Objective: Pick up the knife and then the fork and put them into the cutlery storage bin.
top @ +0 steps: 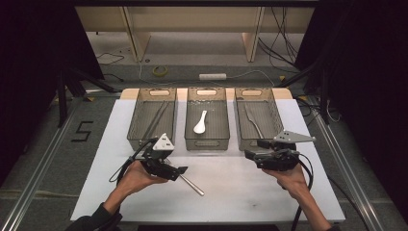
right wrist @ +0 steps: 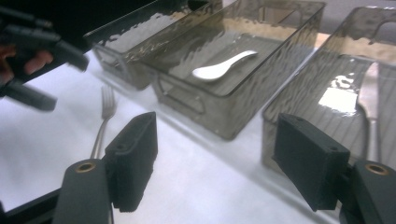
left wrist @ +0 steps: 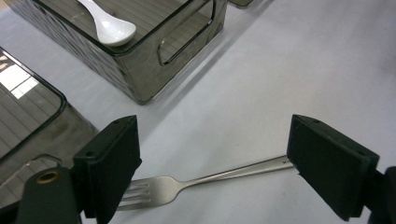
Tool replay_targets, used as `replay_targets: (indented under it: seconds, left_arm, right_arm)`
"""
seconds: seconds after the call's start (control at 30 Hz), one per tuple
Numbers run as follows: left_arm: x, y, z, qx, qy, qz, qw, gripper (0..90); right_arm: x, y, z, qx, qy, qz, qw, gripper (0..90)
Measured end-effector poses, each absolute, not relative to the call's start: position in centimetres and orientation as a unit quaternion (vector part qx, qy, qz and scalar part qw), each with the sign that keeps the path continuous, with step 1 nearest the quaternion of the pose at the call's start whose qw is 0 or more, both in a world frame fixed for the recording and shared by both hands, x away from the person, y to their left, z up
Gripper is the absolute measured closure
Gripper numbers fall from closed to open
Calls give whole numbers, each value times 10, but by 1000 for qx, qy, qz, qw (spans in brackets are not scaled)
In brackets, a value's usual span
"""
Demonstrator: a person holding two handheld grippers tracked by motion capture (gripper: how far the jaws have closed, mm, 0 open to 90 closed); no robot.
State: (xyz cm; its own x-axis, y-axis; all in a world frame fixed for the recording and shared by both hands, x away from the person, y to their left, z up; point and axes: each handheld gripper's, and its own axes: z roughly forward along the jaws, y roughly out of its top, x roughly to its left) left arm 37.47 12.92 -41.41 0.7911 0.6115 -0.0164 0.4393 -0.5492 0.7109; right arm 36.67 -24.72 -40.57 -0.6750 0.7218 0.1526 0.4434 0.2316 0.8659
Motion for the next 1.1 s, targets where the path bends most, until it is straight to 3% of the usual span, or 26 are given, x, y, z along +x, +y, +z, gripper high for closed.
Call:
replay_targets:
  seconds: [0.53,0.8,1.1]
  left_arm:
    - [391,119,-414,916,258,97,290,181]
    - [399,104,-423,955,196,74,210,236]
    - [405,91,-436,974,142,49,167,325]
  right_arm:
    - [340,-237,-419,363,779,496,125,265]
    - [333,-237,-423,359,786,489,116,266]
    - [332,-236,-424,359,789,487,112,266]
